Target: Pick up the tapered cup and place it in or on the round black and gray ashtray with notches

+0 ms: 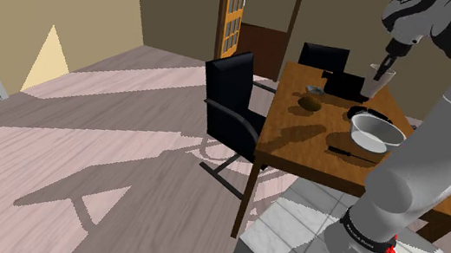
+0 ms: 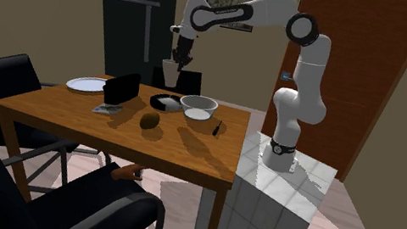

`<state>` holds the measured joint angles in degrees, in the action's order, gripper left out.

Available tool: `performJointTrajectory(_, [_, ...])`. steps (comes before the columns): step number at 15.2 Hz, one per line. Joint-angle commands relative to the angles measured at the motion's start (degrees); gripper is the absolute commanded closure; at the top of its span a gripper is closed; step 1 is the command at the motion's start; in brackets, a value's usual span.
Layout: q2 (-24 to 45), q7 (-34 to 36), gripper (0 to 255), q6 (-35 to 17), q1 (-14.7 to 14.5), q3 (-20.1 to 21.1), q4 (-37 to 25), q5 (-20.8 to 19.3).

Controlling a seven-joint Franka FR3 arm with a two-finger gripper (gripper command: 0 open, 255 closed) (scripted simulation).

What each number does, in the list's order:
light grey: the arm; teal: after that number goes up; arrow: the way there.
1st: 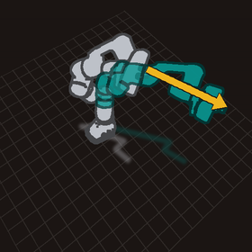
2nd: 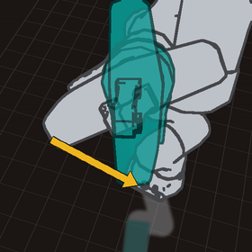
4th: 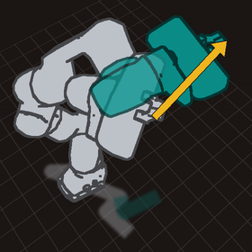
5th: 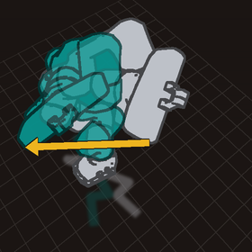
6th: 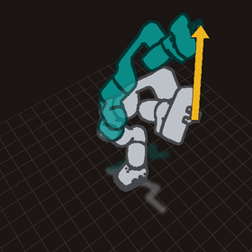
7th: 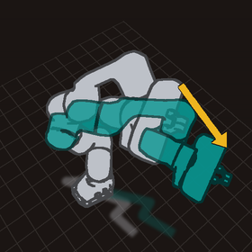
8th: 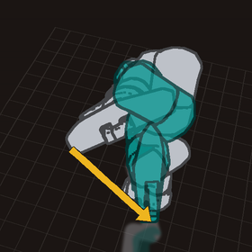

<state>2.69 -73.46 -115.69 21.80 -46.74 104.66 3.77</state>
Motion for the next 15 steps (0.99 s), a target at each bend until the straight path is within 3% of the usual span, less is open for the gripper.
performJointTrajectory(1, [4.6,-5.2,255,1.6,2.5,-1.5,-4.4,4.4])
performJointTrajectory(7, [16.6,-16.3,255,7.6,13.5,-1.9,-17.7,15.0])
performJointTrajectory(15, [17.0,-17.2,255,1.7,13.0,-1.3,-12.0,15.7])
